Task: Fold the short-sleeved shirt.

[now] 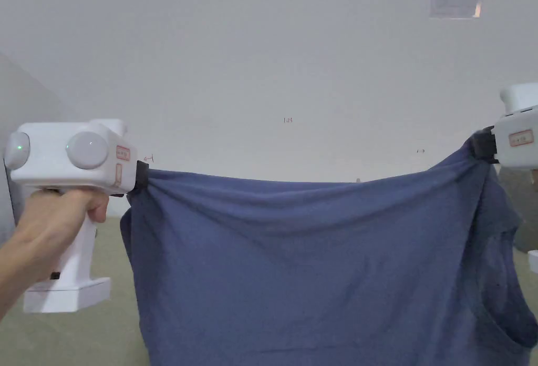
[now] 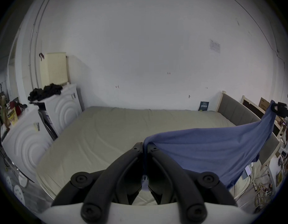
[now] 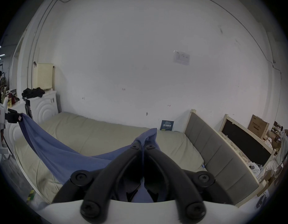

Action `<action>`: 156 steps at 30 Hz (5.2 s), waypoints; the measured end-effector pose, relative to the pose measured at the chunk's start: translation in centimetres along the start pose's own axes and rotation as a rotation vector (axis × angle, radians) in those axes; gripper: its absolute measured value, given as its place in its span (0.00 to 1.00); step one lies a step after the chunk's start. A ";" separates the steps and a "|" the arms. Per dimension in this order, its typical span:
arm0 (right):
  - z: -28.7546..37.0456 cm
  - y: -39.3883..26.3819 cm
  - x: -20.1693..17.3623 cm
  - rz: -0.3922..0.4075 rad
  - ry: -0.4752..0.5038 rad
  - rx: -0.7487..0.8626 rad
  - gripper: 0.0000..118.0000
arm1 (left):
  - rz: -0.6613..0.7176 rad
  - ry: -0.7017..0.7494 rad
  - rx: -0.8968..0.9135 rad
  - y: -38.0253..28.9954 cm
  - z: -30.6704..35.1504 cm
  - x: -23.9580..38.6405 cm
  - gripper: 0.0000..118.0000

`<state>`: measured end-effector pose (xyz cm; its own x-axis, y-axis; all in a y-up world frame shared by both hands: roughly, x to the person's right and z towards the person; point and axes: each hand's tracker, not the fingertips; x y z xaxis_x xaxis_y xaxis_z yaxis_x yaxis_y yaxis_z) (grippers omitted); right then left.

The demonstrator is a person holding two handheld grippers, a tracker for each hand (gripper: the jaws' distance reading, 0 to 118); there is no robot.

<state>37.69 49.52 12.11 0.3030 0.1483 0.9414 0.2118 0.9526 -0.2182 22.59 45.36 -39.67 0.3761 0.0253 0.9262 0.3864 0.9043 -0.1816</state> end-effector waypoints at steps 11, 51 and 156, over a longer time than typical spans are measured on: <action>-1.4 5.4 -0.5 0.012 -0.008 0.051 0.02 | 0.024 0.064 0.044 5.9 0.9 -1.0 0.00; -32.0 14.4 -5.0 0.000 -0.083 0.031 0.02 | 0.016 0.291 0.038 15.6 -29.4 2.9 0.00; 1.4 -43.3 -5.6 -0.194 0.110 -0.604 0.00 | 0.080 0.007 -0.544 -39.7 -8.9 -5.2 0.86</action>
<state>25.49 7.82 16.67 0.2933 -0.0700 0.9535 0.7482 0.6377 -0.1834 12.79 5.52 -40.25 0.4270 0.0803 0.9007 0.7353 0.5489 -0.3975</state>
